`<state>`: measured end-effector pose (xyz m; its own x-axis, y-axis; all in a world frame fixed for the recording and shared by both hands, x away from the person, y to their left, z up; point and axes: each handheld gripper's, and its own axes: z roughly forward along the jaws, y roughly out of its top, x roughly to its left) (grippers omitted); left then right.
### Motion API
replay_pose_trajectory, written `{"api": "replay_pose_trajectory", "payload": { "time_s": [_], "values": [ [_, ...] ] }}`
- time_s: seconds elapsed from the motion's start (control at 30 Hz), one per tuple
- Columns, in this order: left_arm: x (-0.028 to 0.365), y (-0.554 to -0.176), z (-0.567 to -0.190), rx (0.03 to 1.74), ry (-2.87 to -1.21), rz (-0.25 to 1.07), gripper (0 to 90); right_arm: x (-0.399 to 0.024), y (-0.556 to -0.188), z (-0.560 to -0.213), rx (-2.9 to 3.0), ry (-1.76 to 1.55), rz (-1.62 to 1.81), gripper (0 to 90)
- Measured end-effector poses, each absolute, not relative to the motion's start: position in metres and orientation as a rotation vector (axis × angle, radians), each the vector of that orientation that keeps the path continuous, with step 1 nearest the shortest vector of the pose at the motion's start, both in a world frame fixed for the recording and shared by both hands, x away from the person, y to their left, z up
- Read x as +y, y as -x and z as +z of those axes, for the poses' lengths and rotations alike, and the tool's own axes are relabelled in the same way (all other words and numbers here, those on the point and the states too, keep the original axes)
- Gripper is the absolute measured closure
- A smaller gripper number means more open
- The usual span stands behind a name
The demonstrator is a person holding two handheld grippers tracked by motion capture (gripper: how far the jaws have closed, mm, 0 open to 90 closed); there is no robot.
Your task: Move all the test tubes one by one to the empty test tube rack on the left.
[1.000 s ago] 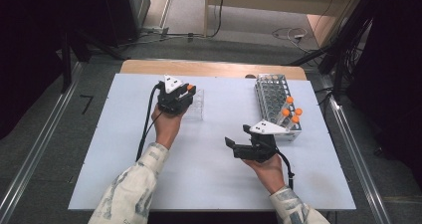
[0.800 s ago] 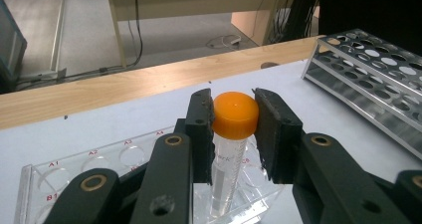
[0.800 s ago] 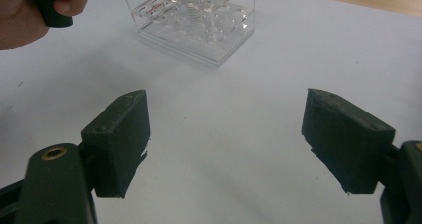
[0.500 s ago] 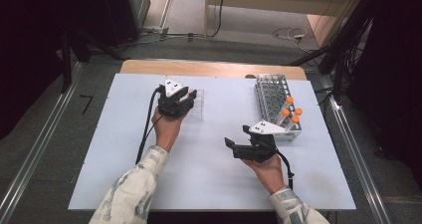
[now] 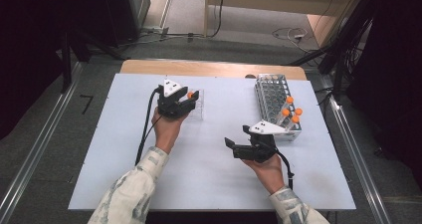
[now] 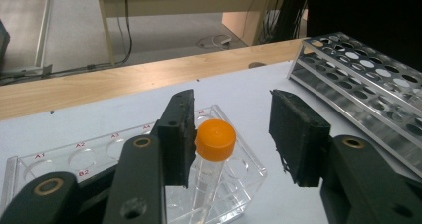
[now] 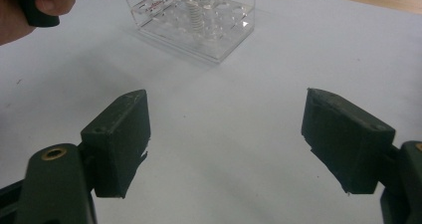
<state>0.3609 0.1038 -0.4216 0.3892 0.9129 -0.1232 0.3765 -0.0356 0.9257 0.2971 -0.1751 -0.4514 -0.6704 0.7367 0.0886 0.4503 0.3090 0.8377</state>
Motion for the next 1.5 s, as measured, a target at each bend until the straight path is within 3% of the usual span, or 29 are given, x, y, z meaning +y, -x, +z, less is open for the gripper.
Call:
{"api": "replay_pose_trajectory", "payload": {
  "time_s": [0.33, 1.07, 1.5],
  "values": [
    [0.110, -0.344, -0.420, 1.175, -1.599, 0.640, 31.1, -0.180, -0.297, -0.450, 2.257, -1.069, 1.297, 19.0],
    [0.152, -0.275, -0.443, 1.163, -1.592, 0.587, 24.5, -0.207, -0.287, -0.443, 2.186, -1.118, 1.311, 20.9],
    [0.160, -0.258, -0.450, 1.158, -1.584, 0.576, 23.0, -0.243, -0.276, -0.437, 2.084, -1.152, 1.268, 22.8]
  ]
}}
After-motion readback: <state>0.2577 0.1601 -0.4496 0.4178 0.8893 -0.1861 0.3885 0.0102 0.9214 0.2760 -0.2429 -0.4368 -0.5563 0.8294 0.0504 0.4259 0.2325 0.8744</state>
